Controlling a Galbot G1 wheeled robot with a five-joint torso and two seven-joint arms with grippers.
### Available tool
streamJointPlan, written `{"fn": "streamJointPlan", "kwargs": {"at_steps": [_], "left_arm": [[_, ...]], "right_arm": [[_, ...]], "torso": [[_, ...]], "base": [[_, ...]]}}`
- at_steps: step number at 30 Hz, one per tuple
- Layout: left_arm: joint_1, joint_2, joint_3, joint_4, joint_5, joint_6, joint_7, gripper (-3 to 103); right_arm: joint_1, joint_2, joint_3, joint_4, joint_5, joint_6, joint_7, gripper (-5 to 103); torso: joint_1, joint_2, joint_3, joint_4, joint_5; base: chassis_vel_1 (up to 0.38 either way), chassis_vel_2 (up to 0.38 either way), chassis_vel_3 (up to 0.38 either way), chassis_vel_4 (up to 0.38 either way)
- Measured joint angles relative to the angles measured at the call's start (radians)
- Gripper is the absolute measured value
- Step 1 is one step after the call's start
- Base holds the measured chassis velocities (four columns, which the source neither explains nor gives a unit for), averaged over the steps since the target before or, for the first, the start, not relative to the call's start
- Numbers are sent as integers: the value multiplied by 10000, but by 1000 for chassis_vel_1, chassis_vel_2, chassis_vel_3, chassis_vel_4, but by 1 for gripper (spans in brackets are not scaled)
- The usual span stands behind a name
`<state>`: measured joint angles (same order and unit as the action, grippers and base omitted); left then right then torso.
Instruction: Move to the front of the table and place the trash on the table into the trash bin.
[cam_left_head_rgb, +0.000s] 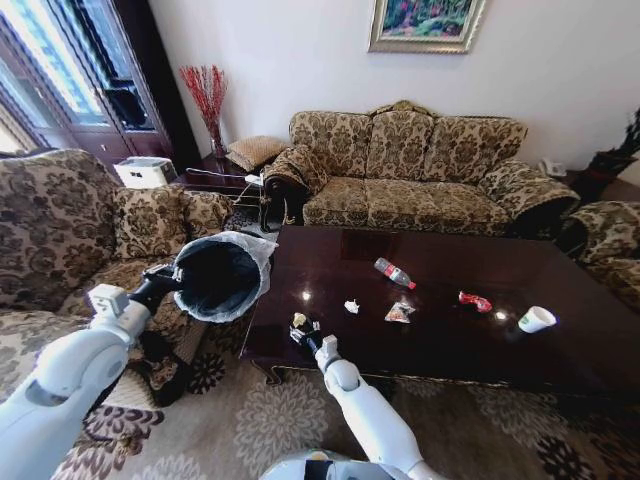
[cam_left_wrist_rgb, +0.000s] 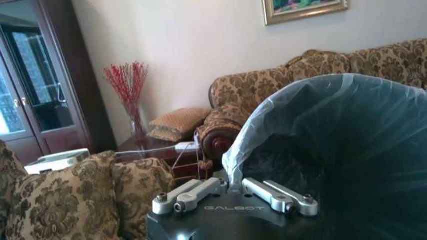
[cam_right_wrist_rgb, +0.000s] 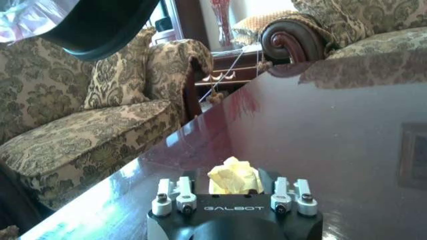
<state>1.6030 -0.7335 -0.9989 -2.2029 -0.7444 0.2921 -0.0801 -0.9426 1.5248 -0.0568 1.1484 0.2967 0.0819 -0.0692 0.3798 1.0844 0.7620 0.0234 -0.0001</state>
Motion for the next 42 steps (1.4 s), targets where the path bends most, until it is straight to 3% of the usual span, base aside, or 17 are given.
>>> {"fn": "streamJointPlan", "kwargs": {"at_steps": [2,4,8,11,14,15,21,25,29,32,35,36,38,42], "left_arm": [[4,-3,-6,-8,0,0,0,0],[10,-18,-8,-17,0,-6,0,0],[36,-53,-7,-45,0,-30,0,0],[65,-79,-7,-79,1,-51,0,0],[71,-78,-21,-107,-12,-55,0,0],[71,-69,-35,-116,-21,-60,-1,0],[69,-1,-54,-172,-59,-62,-35,0],[160,255,-116,-163,-73,12,-192,0],[227,941,-193,26,-508,729,-1306,0],[339,1483,-293,99,-874,1076,-1604,0],[395,2841,-428,34,-2132,2064,-1935,0],[395,2841,-428,34,-2132,2064,-1935,0],[335,3728,-359,-81,-3276,2629,-2004,0],[165,4499,-171,-284,-4499,2883,-2288,0]], "right_arm": [[-8,2,5,0,3,-25,15,54],[-41,2,19,29,5,-93,58,44],[-84,19,41,52,26,-129,118,33],[-112,22,52,52,28,-138,137,17],[-139,-39,43,142,29,-180,145,12],[-155,-82,42,220,36,-205,160,2],[-368,-386,55,930,169,-278,237,-2],[-837,-920,434,2390,177,-164,275,-2],[-1424,-1813,1167,4877,300,-155,267,-2],[-1694,-2273,1509,6074,500,-238,193,-2],[-2245,-3213,2237,8429,1369,-346,-393,0],[-2245,-3213,2237,8429,1369,-346,-393,0],[-2542,-3797,2599,9580,2161,-314,-1181,0],[-2574,-4173,2654,10514,2908,-161,-1982,0]], "torso": [[0,0,0,1,0],[-1,0,0,0,0],[0,0,0,0,0],[0,0,0,1,1],[0,0,0,0,1],[0,0,0,0,1],[0,0,0,1,0],[0,0,0,0,1],[0,0,-1,4,1],[0,0,-1,2,-2],[0,0,-2,7,2],[0,0,-2,7,2],[-1,0,-1,-9,3],[0,0,-1,0,5]], "base": [[0,0,0,0],[0,0,0,0],[0,0,0,0],[0,0,0,0],[0,0,0,0],[0,0,0,0],[0,0,0,0],[0,0,0,0],[0,0,0,0],[0,0,0,0],[0,0,0,0],[0,0,0,0],[-3,-25,-13,2],[-2,-13,-7,-1]]}}
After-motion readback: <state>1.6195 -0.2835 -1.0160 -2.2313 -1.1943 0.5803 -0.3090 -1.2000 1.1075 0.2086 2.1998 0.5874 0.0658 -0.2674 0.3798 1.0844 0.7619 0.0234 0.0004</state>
